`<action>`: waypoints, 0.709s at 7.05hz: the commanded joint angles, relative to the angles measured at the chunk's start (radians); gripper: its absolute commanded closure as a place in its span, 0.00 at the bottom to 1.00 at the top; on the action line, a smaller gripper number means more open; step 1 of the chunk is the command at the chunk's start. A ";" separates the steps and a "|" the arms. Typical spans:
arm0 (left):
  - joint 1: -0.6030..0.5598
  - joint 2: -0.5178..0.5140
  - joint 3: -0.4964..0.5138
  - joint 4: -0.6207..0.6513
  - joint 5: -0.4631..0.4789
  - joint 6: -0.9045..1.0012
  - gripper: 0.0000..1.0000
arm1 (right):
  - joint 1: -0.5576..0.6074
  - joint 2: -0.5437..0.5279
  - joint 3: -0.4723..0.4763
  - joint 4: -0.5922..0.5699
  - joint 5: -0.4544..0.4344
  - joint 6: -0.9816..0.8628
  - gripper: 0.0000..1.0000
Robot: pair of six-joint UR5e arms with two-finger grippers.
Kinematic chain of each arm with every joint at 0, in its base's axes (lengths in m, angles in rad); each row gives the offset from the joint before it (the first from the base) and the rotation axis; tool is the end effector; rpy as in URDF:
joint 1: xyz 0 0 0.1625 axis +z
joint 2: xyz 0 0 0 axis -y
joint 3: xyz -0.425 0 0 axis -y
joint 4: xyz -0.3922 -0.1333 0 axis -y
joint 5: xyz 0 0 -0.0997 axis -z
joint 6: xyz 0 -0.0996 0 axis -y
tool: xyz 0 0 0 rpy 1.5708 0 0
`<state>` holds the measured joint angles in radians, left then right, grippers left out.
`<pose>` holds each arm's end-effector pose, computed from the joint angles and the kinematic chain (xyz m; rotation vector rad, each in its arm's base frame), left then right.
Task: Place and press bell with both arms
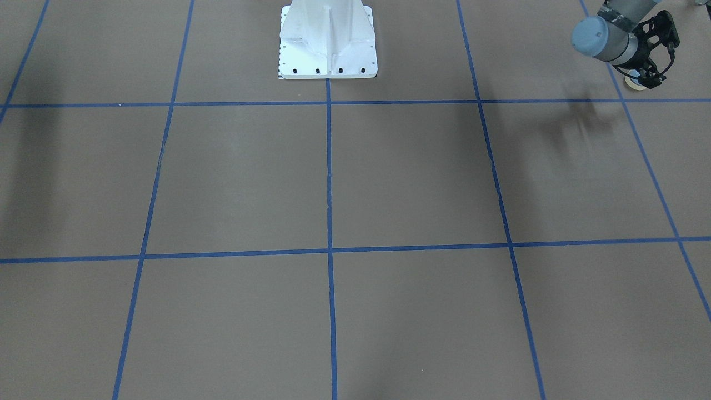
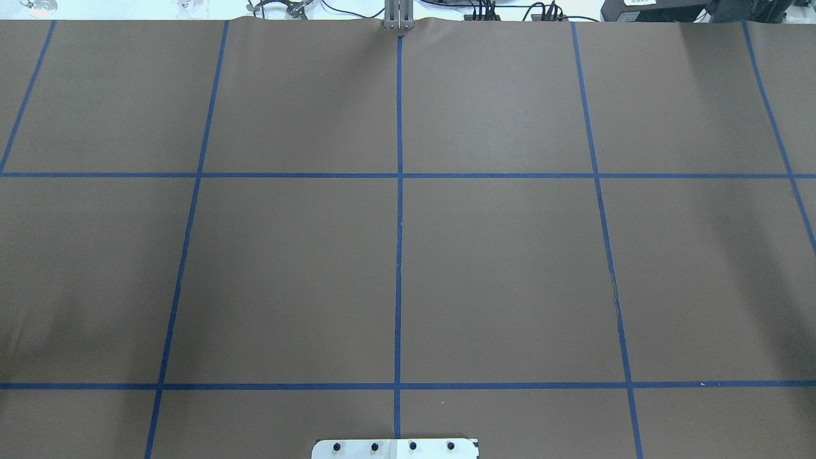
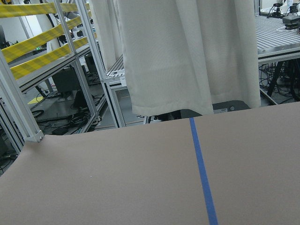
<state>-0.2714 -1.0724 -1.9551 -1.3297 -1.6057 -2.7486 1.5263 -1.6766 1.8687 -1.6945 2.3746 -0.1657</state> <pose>0.2016 -0.1908 0.7084 0.1360 -0.3656 -1.4388 0.0418 -0.4466 0.5724 0.1135 -0.7999 -0.2262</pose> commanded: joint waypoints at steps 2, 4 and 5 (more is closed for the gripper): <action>0.085 -0.021 0.050 -0.051 -0.003 -0.089 0.00 | 0.000 0.000 0.001 -0.001 0.000 0.000 0.00; 0.138 -0.040 0.061 -0.049 -0.006 -0.150 0.00 | 0.000 -0.003 0.001 -0.002 0.002 0.000 0.00; 0.138 -0.043 0.061 -0.048 -0.006 -0.151 0.00 | 0.000 -0.003 0.003 -0.002 0.000 0.000 0.00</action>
<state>-0.1464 -1.1097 -1.8972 -1.3787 -1.6114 -2.8852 1.5263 -1.6789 1.8698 -1.6961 2.3753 -0.1657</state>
